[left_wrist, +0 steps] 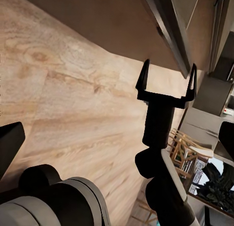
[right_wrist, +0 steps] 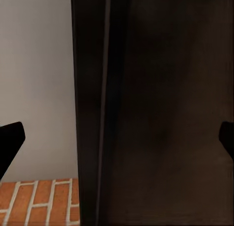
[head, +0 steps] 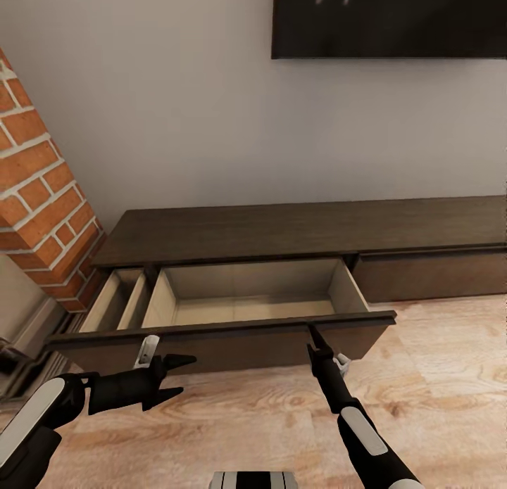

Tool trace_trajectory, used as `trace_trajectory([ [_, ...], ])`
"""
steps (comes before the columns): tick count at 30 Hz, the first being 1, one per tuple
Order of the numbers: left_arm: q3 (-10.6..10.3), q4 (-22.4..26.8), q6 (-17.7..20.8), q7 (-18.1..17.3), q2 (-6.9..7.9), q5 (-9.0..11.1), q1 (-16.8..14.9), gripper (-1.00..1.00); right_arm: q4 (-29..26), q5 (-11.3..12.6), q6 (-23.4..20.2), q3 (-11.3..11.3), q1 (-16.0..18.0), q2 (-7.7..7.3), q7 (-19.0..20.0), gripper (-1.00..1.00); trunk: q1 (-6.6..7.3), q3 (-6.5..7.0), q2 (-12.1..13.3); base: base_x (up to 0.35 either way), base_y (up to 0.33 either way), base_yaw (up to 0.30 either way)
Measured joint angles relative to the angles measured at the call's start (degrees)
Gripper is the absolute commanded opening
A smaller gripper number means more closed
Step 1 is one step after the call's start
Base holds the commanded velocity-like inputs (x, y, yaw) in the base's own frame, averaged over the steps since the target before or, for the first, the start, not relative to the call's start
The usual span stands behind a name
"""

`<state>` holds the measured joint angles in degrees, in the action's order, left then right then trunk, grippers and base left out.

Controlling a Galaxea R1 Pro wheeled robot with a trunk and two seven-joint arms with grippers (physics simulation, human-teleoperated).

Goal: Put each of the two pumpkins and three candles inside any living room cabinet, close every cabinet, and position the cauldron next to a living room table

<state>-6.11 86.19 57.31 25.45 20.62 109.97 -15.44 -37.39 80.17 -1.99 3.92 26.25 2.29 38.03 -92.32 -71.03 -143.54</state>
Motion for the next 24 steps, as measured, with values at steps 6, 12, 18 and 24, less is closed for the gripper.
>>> trace_trajectory([
  [6,0.0,0.0,0.0,0.0,0.00,0.0,0.0,1.00,0.0,0.0,0.0,0.0,0.0,-0.03,0.0,1.00,0.00,0.00,0.0,-0.185,0.000,0.000],
  [12,0.0,0.0,-0.1,0.0,0.00,0.0,0.0,1.00,0.0,0.0,-0.3,0.0,0.0,-0.09,-0.4,1.00,0.00,0.00,0.0,-0.179,0.000,0.000],
  [18,0.0,-0.1,-0.1,0.0,0.02,0.0,0.0,1.00,0.0,-3.4,-11.7,0.4,0.0,-1.08,-1.1,1.00,-0.01,0.00,0.0,-0.209,0.000,0.000],
  [24,0.3,-0.6,-0.1,0.0,0.08,-0.1,0.0,1.00,0.2,-7.6,-14.3,0.6,0.0,-1.15,-1.4,1.00,-0.01,0.00,0.0,-0.199,0.000,0.000],
])
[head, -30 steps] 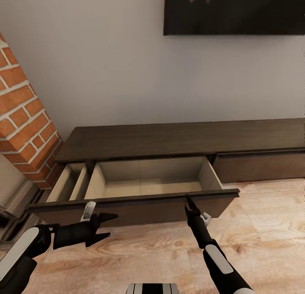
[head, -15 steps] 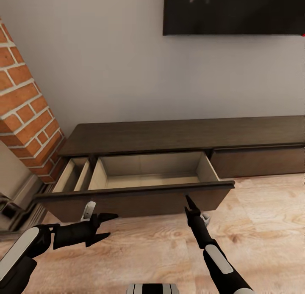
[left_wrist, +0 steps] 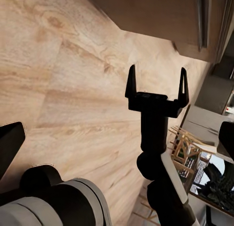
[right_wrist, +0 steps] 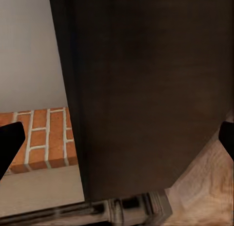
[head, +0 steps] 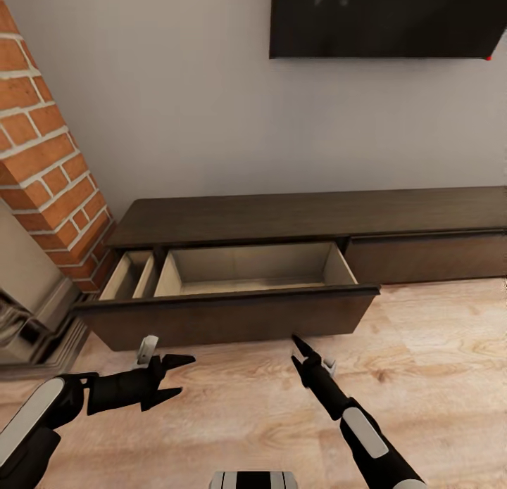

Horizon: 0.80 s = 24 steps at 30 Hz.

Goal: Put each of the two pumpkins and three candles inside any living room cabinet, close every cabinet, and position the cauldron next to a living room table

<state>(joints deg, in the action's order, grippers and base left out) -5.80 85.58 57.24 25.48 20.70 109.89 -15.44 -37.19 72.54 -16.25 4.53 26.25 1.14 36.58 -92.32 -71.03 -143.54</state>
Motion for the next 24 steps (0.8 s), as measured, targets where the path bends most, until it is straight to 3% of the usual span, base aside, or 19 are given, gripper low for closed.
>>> trace_trajectory([
  [3,0.2,-0.1,-0.1,0.1,0.14,-0.1,0.0,1.00,0.0,-0.5,-3.3,0.2,0.0,-0.48,0.1,1.00,0.02,0.00,0.0,-0.061,0.000,0.000],
  [7,0.1,-0.2,-0.3,0.6,0.13,-0.7,0.0,1.00,1.9,-0.9,-8.3,0.2,-0.1,-3.85,0.2,1.00,0.05,0.22,0.0,-0.012,0.000,0.000],
  [8,0.0,-0.2,-0.3,0.8,0.24,-0.9,0.0,1.00,3.2,-2.0,-9.0,0.2,-0.1,-4.84,0.2,1.00,0.08,0.44,0.0,-0.003,0.000,0.000],
  [11,0.1,-0.2,-0.4,1.9,0.97,-1.3,-0.1,1.00,6.9,-6.7,-9.6,0.2,-0.2,-5.96,0.6,1.00,0.15,1.10,0.1,-0.001,0.000,0.000],
  [14,-0.2,-0.6,-0.4,6.8,0.91,-3.3,-0.1,1.00,10.5,-9.9,-9.7,0.2,-0.3,-6.18,0.8,1.00,0.23,1.77,0.1,0.000,0.000,0.000],
  [18,-0.3,-1.0,-0.5,12.3,0.34,-8.3,-0.1,1.00,13.1,-13.3,-9.3,0.1,-0.3,-6.24,0.6,1.00,0.33,2.66,0.2,0.000,0.000,0.000],
  [19,-0.4,-1.8,-0.5,13.2,-0.01,-11.7,-0.1,1.00,13.5,-15.4,-9.2,0.1,-0.3,-6.25,0.5,1.00,0.36,2.88,0.2,0.000,0.000,0.000],
  [20,-0.5,-2.2,-0.5,13.5,-0.22,-13.1,-0.1,1.00,13.6,-16.1,-9.2,0.1,-0.3,-6.25,0.4,1.00,0.38,3.10,0.2,0.000,0.000,0.000],
  [21,-0.7,-3.9,-0.6,13.7,-1.20,-17.4,-0.1,1.00,13.7,-18.2,-9.3,0.0,-0.3,-6.25,0.3,1.00,0.41,3.32,0.2,0.000,0.000,0.000],
  [24,-0.9,-7.2,-1.0,13.7,-4.65,-26.5,-0.1,1.00,14.1,-21.1,-9.2,-0.1,-0.3,-6.32,-0.3,1.00,0.49,3.99,0.2,0.000,0.000,0.000],
])
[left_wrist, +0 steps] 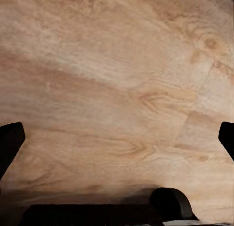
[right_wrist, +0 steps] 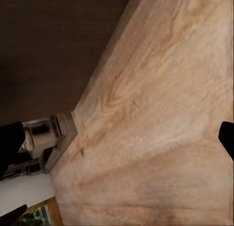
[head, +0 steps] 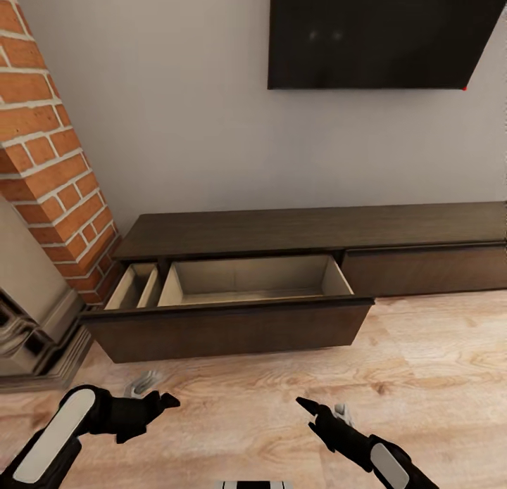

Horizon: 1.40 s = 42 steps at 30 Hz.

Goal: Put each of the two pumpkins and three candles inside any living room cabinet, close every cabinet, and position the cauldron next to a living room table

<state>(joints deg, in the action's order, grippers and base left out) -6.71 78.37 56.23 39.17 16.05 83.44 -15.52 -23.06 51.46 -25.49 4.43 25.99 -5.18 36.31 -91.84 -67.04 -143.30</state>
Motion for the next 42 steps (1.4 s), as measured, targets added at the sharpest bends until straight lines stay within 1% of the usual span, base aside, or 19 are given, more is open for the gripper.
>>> trace_trajectory([
  [3,-0.2,-2.7,-2.7,-0.2,-4.12,-9.7,0.0,1.00,0.0,-1.3,0.3,0.1,0.0,-0.07,-0.3,1.00,0.08,0.67,0.0,0.000,0.000,0.000],
  [4,-0.2,-3.4,-4.5,-0.3,-5.45,-14.0,0.0,1.00,0.0,-2.9,1.1,0.2,0.0,-0.06,-1.1,1.00,0.10,0.89,0.1,0.000,0.000,0.000],
  [5,-0.2,-3.6,-5.6,-0.5,-6.07,-16.3,0.0,1.00,0.0,-4.7,1.9,0.2,0.0,-0.03,-1.8,1.00,0.13,1.11,0.1,0.000,0.000,0.000],
  [6,-0.4,-3.8,-6.4,-1.0,-6.43,-17.9,0.0,1.00,0.0,-6.6,2.7,0.2,0.0,0.00,-2.5,1.00,0.16,1.33,0.1,0.000,0.000,0.000],
  [8,-0.7,-4.2,-7.3,-2.6,-6.77,-19.8,0.0,1.00,-0.1,-10.1,3.7,0.2,0.0,0.04,-3.2,1.00,0.59,1.69,0.9,0.000,0.000,0.000],
  [10,-0.9,-5.7,-7.7,-4.3,-6.92,-21.0,0.1,1.00,-0.3,-12.2,4.1,0.2,0.0,0.06,-3.7,1.00,1.03,2.05,1.7,0.000,0.000,0.000],
  [12,-1.8,-6.7,-8.1,-5.4,-7.00,-22.1,0.1,1.00,-0.5,-14.1,4.5,0.2,0.0,0.08,-4.1,1.00,1.47,2.41,2.5,0.000,0.000,0.000],
  [15,-4.1,-7.3,-10.3,-5.9,-7.04,-24.1,0.1,1.00,-0.8,-16.7,5.5,0.2,0.0,0.09,-4.6,1.00,2.13,2.95,3.7,0.000,0.000,0.000],
  [18,-6.7,-7.7,-13.1,-6.0,-7.05,-25.5,0.1,1.00,-0.9,-18.5,5.5,0.3,0.0,0.12,-5.1,1.00,2.79,3.49,4.9,0.000,0.000,0.000],
  [20,-8.3,-7.8,-13.8,-5.9,-7.05,-26.0,0.1,1.00,-1.0,-19.7,5.5,0.3,0.0,0.19,-7.2,1.00,3.23,3.85,5.7,0.000,0.000,0.000],
  [21,-8.9,-7.8,-14.0,-5.9,-7.05,-26.2,0.1,1.00,-1.0,-20.4,5.6,0.4,0.0,0.24,-9.2,1.00,3.45,4.03,6.1,0.000,0.000,0.000],
  [23,-9.6,-7.9,-14.3,-5.8,-7.05,-26.3,0.1,1.00,-1.4,-22.0,6.0,0.4,0.0,0.36,-15.7,1.00,3.88,4.39,6.9,0.000,0.000,0.000],
  [24,-9.8,-8.3,-14.6,-5.8,-7.07,-26.4,0.1,1.00,-2.8,-23.4,6.3,0.4,0.0,0.47,-22.5,1.00,4.10,4.57,7.3,0.000,0.000,0.000],
  [25,-9.9,-8.6,-14.8,-5.8,-7.08,-26.4,0.1,1.00,-3.4,-23.7,6.5,0.4,0.0,0.53,-24.8,1.00,4.32,4.75,7.7,0.000,0.000,0.000],
  [27,-10.3,-10.5,-16.4,-5.8,-7.12,-26.9,0.1,1.00,-5.5,-24.9,7.5,0.7,0.0,1.24,-32.8,1.00,4.76,5.11,8.5,0.000,0.000,0.000],
  [28,-10.7,-11.4,-17.5,-5.8,-7.13,-27.3,0.1,1.00,-6.2,-25.2,7.9,0.9,0.0,1.91,-35.9,1.00,4.98,5.28,8.9,0.000,0.000,0.000],
  [30,-11.6,-12.8,-19.9,-5.9,-7.11,-27.7,0.1,1.00,-7.0,-26.0,8.4,1.3,0.0,2.99,-39.1,1.00,5.42,5.64,9.7,0.000,0.000,0.000],
  [35,-13.2,-13.7,-21.7,-6.0,-7.14,-27.9,0.1,1.00,-7.4,-26.6,8.9,1.8,0.0,3.73,-41.2,1.00,6.52,6.54,11.7,0.000,0.000,0.000],
  [42,-13.4,-13.8,-22.0,-6.0,-7.15,-28.2,0.1,1.00,-7.4,-26.7,8.8,1.8,0.0,3.95,-41.6,1.00,8.06,7.80,14.5,0.000,0.000,0.000],
])
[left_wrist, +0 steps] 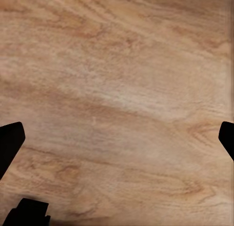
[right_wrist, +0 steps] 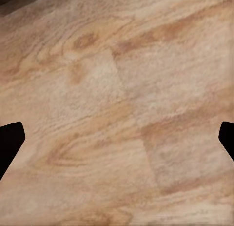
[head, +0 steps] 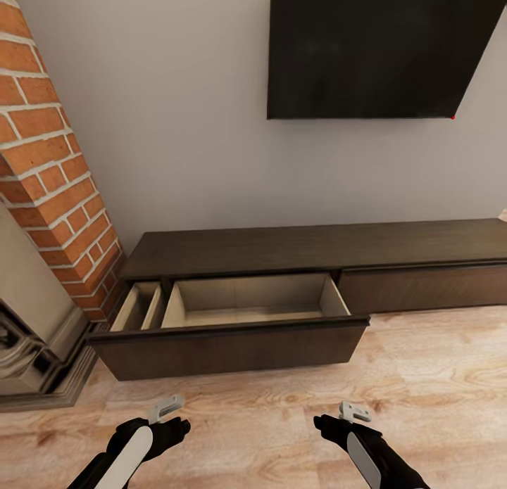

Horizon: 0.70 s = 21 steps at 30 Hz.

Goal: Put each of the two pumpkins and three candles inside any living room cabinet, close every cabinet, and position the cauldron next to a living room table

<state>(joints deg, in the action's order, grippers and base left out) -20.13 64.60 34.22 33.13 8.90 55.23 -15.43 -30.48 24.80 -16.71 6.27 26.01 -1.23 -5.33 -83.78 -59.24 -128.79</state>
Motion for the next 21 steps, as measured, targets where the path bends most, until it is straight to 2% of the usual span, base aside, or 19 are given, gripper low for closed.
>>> trace_trajectory([
  [5,0.5,-0.6,-0.4,0.0,0.00,0.1,0.0,1.00,0.4,0.1,-0.5,0.0,0.0,0.07,-0.2,1.00,1.10,0.90,2.0,0.000,0.000,0.000],
  [6,0.4,-2.6,-2.1,0.0,0.00,0.1,0.0,1.00,0.6,0.1,-0.3,0.0,0.0,0.08,-0.2,1.00,1.32,1.07,2.4,0.000,0.000,0.000],
  [8,0.3,-3.2,-2.8,0.0,0.00,0.1,0.0,1.00,0.6,0.1,-0.2,0.0,0.0,0.16,-0.2,1.00,1.76,1.44,3.2,0.000,0.000,0.000],
  [21,0.4,-3.4,-3.1,0.0,0.01,0.1,0.0,1.00,0.7,0.3,-0.1,0.2,0.0,0.86,-0.1,1.00,4.61,3.77,8.4,0.000,0.000,0.000],
])
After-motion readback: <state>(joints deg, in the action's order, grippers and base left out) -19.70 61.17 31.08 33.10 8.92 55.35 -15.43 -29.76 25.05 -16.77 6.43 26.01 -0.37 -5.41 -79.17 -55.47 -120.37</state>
